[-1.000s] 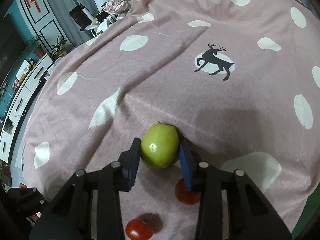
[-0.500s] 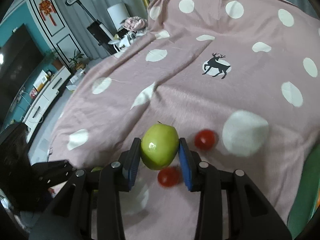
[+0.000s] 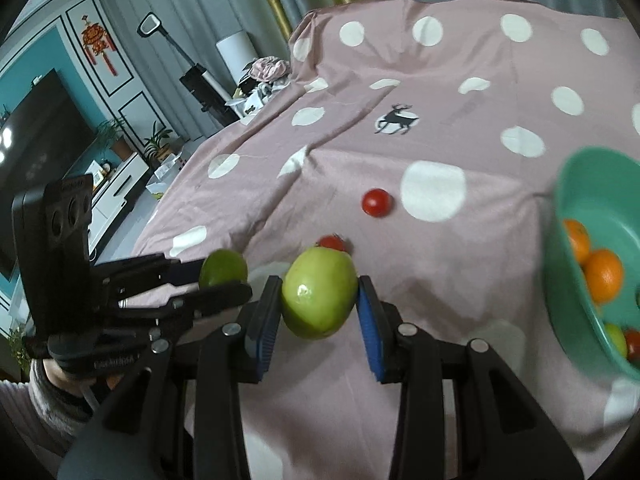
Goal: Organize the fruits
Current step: 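Carry both held green fruits over the teal bowl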
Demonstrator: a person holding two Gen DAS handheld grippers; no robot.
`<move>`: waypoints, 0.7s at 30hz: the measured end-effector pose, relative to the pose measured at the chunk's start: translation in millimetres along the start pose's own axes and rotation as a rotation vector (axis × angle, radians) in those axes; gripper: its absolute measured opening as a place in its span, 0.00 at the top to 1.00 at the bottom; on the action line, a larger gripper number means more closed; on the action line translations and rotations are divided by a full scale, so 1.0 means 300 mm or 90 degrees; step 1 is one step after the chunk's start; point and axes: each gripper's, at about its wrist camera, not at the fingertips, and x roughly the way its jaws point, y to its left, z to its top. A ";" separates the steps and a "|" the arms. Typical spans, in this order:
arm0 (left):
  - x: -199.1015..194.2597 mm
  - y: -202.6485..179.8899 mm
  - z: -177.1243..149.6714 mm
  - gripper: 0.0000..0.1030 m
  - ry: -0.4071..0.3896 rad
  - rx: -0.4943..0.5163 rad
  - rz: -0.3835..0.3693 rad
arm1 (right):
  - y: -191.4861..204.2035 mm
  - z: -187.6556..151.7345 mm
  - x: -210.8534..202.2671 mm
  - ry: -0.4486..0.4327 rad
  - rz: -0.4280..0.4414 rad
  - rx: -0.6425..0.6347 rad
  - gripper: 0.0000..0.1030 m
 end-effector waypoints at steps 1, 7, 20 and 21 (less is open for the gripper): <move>-0.002 -0.017 0.001 0.63 0.002 0.007 -0.001 | -0.006 -0.010 -0.013 -0.002 -0.004 0.001 0.63; -0.007 -0.096 0.006 0.63 0.011 0.037 -0.007 | -0.056 -0.059 -0.086 -0.018 -0.029 0.017 0.63; -0.011 -0.225 0.055 0.63 -0.009 0.081 -0.013 | -0.108 -0.116 -0.231 -0.083 -0.043 0.045 0.63; -0.009 -0.235 0.058 0.63 -0.009 0.083 -0.014 | -0.111 -0.117 -0.240 -0.088 -0.043 0.046 0.63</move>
